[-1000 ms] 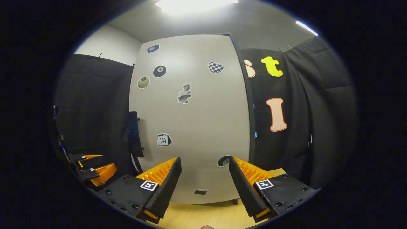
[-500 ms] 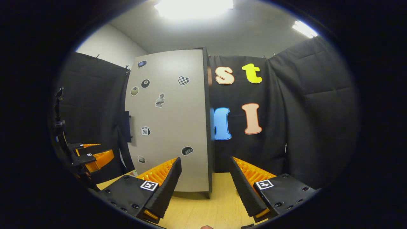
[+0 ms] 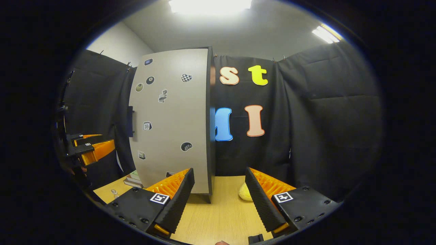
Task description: Open the cabinet door with the right hand, grasp the bottle in the cabinet with the left hand and place it on the coaster, then close the cabinet door with the right hand.
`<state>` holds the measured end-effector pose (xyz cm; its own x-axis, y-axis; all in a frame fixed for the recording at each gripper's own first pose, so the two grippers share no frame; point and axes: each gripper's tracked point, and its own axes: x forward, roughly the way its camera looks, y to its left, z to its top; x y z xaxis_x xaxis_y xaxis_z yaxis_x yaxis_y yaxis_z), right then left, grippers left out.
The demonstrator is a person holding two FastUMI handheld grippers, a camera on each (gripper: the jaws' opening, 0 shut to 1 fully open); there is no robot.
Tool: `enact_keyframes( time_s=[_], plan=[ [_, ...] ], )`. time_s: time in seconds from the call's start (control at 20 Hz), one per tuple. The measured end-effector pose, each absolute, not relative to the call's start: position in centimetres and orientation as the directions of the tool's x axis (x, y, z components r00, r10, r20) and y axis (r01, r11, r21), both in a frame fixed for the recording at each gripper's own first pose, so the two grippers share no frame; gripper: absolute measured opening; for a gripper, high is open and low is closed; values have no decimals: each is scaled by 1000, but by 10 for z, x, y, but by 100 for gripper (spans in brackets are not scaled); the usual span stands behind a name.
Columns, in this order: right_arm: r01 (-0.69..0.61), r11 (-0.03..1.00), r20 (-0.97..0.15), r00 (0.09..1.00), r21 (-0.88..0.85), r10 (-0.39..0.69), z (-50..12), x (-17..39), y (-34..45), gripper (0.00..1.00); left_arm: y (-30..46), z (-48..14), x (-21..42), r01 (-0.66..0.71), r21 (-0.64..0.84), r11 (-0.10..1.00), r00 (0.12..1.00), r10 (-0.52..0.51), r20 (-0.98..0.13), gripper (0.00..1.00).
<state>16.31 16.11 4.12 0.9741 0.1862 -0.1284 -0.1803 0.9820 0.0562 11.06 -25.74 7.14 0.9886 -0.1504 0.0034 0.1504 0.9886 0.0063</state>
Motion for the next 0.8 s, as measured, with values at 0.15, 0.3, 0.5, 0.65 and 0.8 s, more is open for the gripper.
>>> enact_keyframes(
  time_s=[0.15, 0.3, 0.5, 0.65, 0.8],
  plan=[
    [-176, 983, -120, 976, 50, 181, 48, 157, 168, 95, -246, 72, 106, 148, 11, 989, 989, -148, 11, 80],
    [-177, 984, -112, 977, 33, 180, 52, 151, 178, 95, -234, 73, 104, 145, 9, 989, 989, -146, 21, 80],
    [-177, 984, -110, 978, 23, 179, 54, 143, 189, 95, -222, 76, 100, 145, 13, 989, 989, -146, 34, 80],
    [-175, 984, -112, 978, 22, 176, 57, 137, 194, 95, -215, 72, 98, 148, 7, 989, 989, -148, 30, 83],
    [-172, 985, -116, 978, 21, 173, 57, 132, 197, 95, -207, 69, 93, 146, 0, 989, 989, -146, 26, 80]
  ],
)
